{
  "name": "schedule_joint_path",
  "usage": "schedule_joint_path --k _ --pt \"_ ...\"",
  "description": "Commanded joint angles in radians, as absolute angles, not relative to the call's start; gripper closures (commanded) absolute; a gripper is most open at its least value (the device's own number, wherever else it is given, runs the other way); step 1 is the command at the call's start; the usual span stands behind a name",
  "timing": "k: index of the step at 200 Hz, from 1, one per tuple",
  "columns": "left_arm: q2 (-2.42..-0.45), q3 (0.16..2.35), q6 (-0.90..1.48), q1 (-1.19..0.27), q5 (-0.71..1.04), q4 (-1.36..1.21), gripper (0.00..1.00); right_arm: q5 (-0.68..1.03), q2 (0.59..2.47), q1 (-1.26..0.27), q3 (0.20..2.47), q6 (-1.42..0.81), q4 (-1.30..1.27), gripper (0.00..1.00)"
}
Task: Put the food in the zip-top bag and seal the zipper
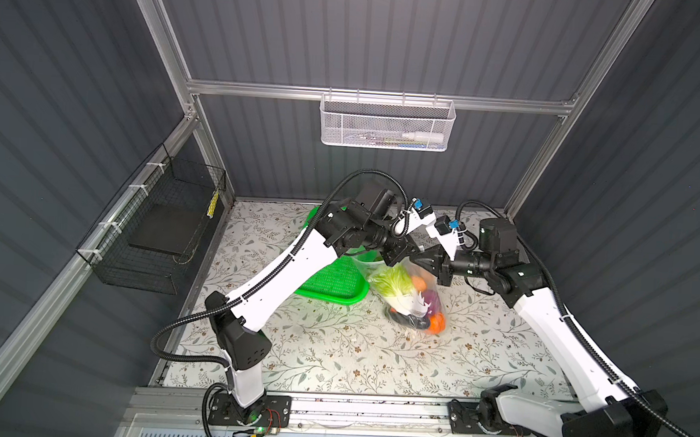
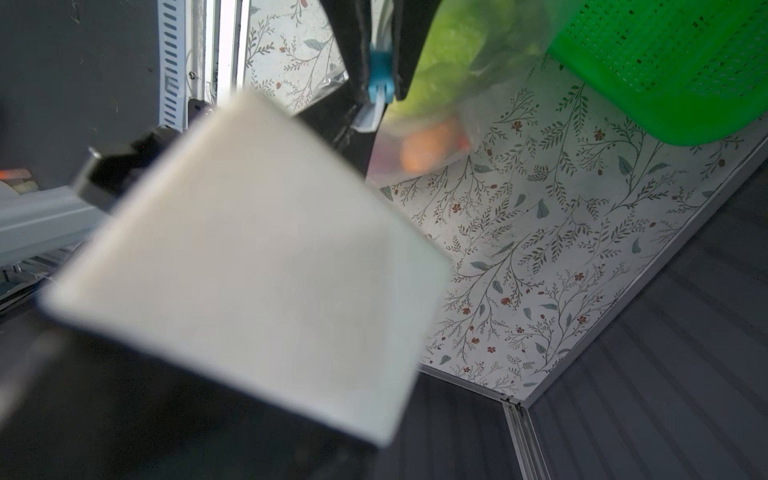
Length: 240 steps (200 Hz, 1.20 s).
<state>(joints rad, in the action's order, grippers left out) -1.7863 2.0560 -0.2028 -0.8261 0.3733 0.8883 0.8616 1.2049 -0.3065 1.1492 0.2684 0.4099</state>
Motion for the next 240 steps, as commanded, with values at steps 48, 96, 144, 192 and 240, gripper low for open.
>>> schedule_joint_path --k 48,96,144,192,240 --pt "-1.791 2.038 -0.325 -0.830 0.377 0.985 0.58 0.910 1.198 -0.302 1.134 0.374 0.502 1.00" --pt "-1.775 2.056 -0.322 -0.815 0.436 0.874 0.49 0.905 1.187 -0.302 1.117 0.364 0.498 1.00" --pt "-1.810 2.076 -0.317 -0.810 0.472 0.872 0.67 0.902 1.197 -0.302 1.121 0.357 0.494 1.00" --pt "-1.800 2.040 -0.322 -0.800 0.467 0.893 0.50 0.903 1.210 -0.301 1.129 0.333 0.484 1.00" --pt "-1.793 2.003 -0.324 -0.784 0.467 0.883 0.59 0.904 1.212 -0.301 1.129 0.318 0.477 1.00"
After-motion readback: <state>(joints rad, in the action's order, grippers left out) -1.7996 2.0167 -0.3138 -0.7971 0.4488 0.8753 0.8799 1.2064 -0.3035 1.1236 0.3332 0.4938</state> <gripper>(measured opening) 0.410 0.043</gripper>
